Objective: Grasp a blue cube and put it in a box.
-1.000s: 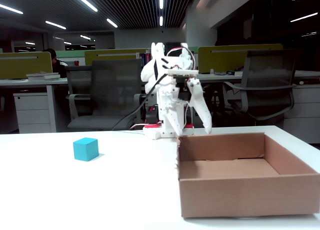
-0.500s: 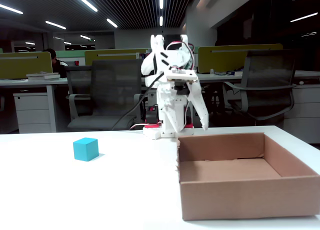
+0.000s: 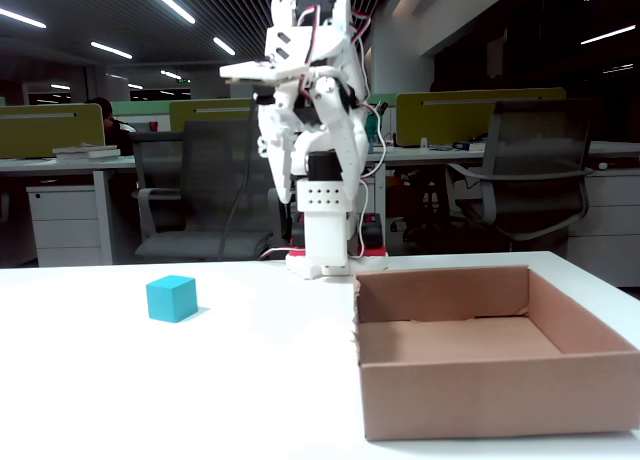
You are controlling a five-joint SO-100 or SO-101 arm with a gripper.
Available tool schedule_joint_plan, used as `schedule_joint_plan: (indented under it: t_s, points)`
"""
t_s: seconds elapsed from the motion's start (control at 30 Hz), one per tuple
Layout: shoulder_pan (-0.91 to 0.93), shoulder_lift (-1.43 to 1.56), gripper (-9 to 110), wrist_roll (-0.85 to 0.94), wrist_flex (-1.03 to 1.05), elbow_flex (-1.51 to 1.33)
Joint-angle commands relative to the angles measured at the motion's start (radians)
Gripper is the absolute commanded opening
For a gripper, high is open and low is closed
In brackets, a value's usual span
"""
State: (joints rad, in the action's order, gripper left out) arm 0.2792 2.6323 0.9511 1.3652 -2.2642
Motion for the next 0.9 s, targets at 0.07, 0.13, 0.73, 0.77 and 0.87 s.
schedule_joint_plan:
  t_s: [0.07, 0.13, 0.73, 0.77, 0.87]
  points:
    - [0.189, -0.054, 32, 0.112, 0.018, 0.083]
    - [0.279, -0.087, 33, 0.155, 0.029, 0.094]
    - [0.637, -0.466, 36, 0.430, -0.032, 0.305]
    - [0.649, -0.485, 36, 0.443, -0.048, 0.311]
    - [0.680, -0.537, 37, 0.486, -0.087, 0.330]
